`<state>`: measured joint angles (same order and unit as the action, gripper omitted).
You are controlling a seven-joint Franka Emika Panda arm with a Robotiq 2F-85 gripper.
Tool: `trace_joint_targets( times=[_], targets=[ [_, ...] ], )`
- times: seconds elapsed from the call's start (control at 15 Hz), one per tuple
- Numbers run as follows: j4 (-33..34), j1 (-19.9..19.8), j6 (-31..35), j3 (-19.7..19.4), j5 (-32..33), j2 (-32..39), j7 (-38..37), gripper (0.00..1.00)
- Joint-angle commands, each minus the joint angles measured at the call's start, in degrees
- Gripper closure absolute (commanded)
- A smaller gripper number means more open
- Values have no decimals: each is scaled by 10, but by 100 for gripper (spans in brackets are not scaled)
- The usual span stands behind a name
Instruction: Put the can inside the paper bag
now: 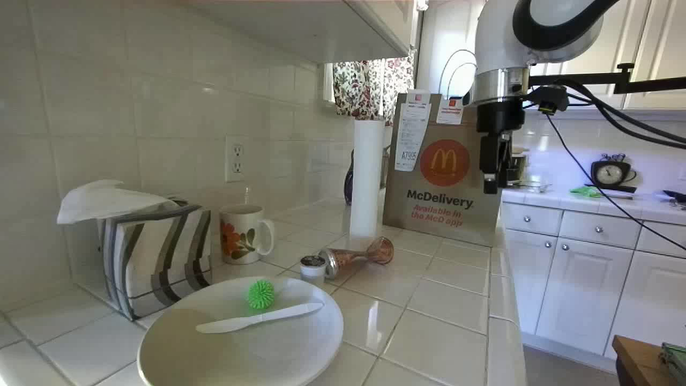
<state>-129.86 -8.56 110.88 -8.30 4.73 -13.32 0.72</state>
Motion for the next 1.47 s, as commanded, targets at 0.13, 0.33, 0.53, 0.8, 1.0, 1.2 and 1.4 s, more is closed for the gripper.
trace_joint_targets(
  times=[0.13,0.33,0.53,0.8,1.0,1.2,1.4],
  targets=[
    [1,0,-1,0,0,0,0,0],
    [1,0,-1,0,0,0,0,0],
    [1,0,-1,0,0,0,0,0],
    [11,9,-12,9,-2,-6,-2,0],
    [33,27,-29,25,-21,-24,0,0],
    [59,44,-39,44,-26,-45,-7,0],
    [79,60,-57,57,-39,-70,-8,0]
  ],
)
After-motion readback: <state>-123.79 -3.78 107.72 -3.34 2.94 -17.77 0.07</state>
